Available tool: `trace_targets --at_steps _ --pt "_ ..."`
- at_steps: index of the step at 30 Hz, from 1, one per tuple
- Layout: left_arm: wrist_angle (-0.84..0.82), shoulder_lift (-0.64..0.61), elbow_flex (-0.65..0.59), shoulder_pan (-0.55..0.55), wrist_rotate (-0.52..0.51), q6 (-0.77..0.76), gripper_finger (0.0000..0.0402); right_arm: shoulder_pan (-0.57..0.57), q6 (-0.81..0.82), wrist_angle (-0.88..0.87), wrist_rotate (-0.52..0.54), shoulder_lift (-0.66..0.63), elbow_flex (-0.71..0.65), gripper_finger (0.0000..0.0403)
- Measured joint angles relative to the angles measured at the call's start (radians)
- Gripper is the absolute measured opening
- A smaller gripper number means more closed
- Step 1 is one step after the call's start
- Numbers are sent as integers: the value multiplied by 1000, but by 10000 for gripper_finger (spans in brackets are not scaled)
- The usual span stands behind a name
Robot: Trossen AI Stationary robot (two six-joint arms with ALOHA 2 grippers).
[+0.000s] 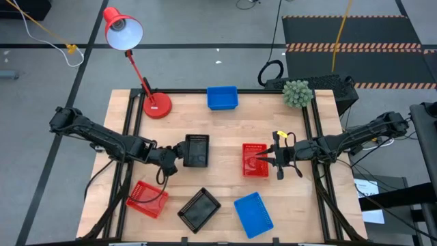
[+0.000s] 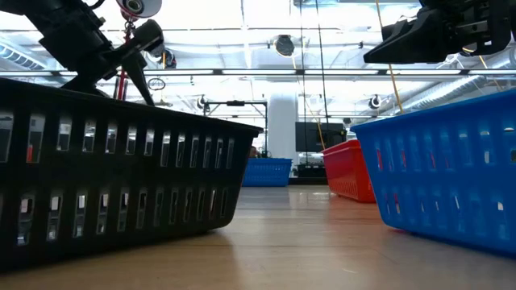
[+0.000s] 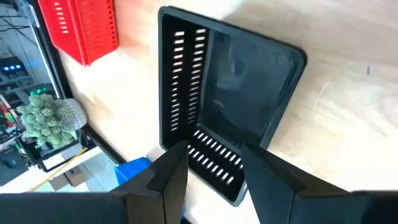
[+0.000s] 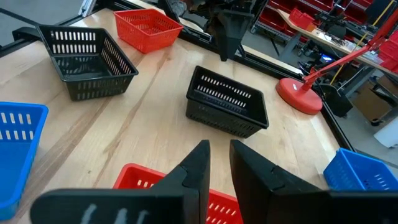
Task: Stack baskets by color
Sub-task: Stack the top black bin on top the middle black bin, then stack the bottom red bin on top of the top red bins
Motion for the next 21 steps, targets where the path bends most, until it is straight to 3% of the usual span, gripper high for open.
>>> trace_targets --at_steps 5,12,21 --pt "-6 -9 3 -7 -14 -81 154 0 0 -1 0 0 0 57" --pt "13 -60 39 -41 -85 -373 154 0 51 0 0 0 0 57" --pt "313 -85 46 -52 -190 -736 154 15 184 23 0 3 2 57"
